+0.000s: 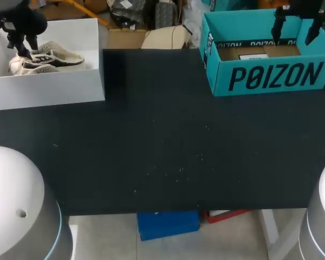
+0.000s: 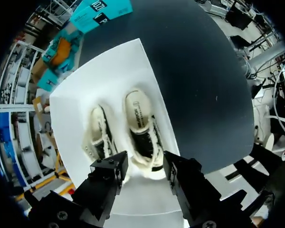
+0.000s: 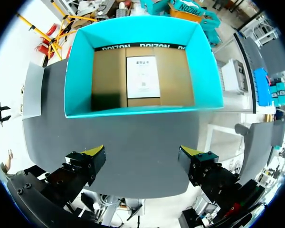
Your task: Take the shoe out of the shoebox, open the shoe tongue, remove and reinsert the insole, then place the shoe into the shoebox
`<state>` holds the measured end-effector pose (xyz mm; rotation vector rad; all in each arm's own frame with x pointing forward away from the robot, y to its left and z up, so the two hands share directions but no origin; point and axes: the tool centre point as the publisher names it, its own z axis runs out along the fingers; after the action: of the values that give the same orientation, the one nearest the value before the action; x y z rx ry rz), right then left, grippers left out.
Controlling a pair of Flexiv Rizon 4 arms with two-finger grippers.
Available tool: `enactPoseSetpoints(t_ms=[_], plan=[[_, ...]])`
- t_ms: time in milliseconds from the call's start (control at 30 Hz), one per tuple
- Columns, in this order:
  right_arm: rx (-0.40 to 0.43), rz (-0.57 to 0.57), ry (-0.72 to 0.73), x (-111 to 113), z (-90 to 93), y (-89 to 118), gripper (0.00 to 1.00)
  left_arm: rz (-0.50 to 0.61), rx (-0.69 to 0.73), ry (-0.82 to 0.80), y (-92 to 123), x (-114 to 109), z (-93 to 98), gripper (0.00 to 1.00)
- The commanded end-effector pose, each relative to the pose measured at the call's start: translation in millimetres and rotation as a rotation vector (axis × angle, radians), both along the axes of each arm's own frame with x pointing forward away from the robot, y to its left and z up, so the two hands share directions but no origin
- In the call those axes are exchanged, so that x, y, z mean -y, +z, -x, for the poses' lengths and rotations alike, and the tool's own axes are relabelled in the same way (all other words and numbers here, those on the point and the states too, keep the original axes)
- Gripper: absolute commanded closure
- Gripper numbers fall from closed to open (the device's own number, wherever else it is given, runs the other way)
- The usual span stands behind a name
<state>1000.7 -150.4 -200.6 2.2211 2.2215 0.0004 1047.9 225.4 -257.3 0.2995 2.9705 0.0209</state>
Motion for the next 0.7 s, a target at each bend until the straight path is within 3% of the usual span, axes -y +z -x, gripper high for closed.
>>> enactPoseSetpoints(t_ms=[33, 367, 700], plan=[[-0.001, 0.000, 0.000, -0.2, -0.1, 0.3, 0.00, -0.021, -0.066, -0.023, -22.7, 2.4, -27.2, 0.53], [-0.001, 0.000, 0.000, -0.2, -0.1, 0.3, 0.00, -0.005, -0.089, 0.093, -68.0, 6.7, -48.9, 0.53], [-0.001, 0.000, 0.000, -0.2, -0.1, 0.3, 0.00, 0.003, -0.129, 0.180, -115.3, 2.2, -59.2, 0.53]])
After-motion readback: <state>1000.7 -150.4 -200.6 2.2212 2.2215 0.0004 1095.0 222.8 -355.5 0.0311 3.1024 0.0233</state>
